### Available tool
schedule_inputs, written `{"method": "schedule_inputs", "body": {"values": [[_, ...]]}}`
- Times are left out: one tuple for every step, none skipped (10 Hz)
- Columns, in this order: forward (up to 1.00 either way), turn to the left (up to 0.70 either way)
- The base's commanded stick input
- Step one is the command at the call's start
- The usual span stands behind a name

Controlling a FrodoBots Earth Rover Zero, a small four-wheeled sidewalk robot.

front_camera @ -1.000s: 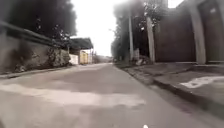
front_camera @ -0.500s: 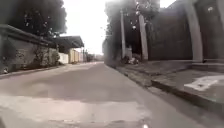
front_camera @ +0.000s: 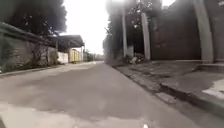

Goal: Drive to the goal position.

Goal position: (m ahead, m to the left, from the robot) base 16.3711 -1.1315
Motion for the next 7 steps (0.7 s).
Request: {"method": "schedule_inputs", "body": {"values": [[0.85,0.05],[0.85,0.08],[0.85,0.07],[0.85,0.08],[0.85,0.00],[0.85,0.03],[0.85,0.08]]}}
